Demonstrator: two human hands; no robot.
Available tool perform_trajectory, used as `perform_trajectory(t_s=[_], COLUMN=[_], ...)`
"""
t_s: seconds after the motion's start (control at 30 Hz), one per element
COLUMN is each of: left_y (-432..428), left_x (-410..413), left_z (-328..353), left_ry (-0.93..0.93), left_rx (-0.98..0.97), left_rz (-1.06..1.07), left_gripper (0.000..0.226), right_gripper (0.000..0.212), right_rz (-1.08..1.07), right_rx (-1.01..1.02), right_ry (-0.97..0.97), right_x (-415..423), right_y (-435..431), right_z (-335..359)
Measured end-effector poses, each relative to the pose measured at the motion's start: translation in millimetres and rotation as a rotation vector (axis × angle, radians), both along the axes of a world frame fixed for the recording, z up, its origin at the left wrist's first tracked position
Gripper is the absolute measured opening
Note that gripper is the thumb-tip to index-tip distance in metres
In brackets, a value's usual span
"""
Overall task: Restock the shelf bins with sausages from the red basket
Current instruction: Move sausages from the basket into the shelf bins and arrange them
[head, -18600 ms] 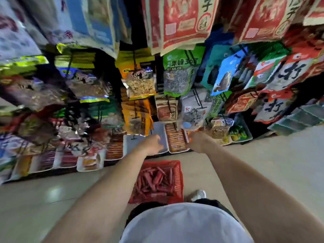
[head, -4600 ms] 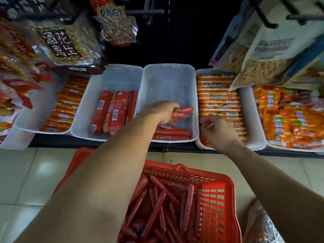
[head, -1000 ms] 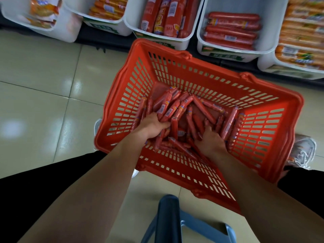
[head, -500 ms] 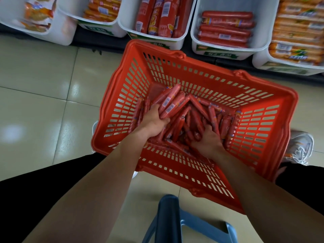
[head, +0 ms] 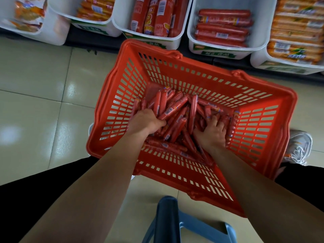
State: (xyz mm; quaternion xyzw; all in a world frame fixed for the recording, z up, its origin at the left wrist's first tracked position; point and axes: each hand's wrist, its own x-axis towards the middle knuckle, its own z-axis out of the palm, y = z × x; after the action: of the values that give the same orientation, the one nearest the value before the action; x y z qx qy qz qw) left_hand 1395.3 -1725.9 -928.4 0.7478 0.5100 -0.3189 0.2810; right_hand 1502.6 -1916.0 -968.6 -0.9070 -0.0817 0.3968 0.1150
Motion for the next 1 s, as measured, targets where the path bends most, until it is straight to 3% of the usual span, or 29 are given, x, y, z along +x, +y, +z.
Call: perform_trajectory(t_s=[0.13,0.27,0.33,0.47,0.63,0.8,0.9,1.0], left_y=[-6.7,-1.3,0.3,-2.9,-4.1,0.8,2.3,-1.2], left_x=[8.8,15.6,14.6,15.7,16.6,16.5,16.0,10.3], left_z=[-6.4,-23.8,-29.1,-32.5,-35.9,-33.1,-33.4,-39.5], left_ry=[-0.070,-0.184,-0.198,-0.177,-0.245,-0.258,-0.287,-0.315], left_rx=[0.147,0.035,0.042,0.078,0.060,-0.044,-0.152,-0.178], left_rz=[-0.065,0.125,0.122,0.060,0.085,0.082,0.189,0.256], left_gripper=[0.100,0.104,0.110,0.113,0.091,0.096,0.106,0.099], right_gripper=[0.113,0.113,0.122,0.143,0.128,0.116,0.116,0.117], right_rz=[0.007,-0.037,-0.026,0.125,0.029,-0.013,-0.017,-0.067], right_rx=[0.083,0.197,0.209,0.108,0.160,0.167,0.238,0.258], right_ry=[0.144,0.261,0.300,0.207,0.082,-0.016,0.005,0.080], right_x=[4.7,2.7,-1.6,-14.7,-24.3,-25.7,-25.9,-17.1], right_y=[-2.2,-2.5,-4.0,2.3,22.4,32.8,30.8,32.5], right_z=[-11.5,-13.5,-14.6,-17.5,-22.2,-24.1,-25.5,-29.5])
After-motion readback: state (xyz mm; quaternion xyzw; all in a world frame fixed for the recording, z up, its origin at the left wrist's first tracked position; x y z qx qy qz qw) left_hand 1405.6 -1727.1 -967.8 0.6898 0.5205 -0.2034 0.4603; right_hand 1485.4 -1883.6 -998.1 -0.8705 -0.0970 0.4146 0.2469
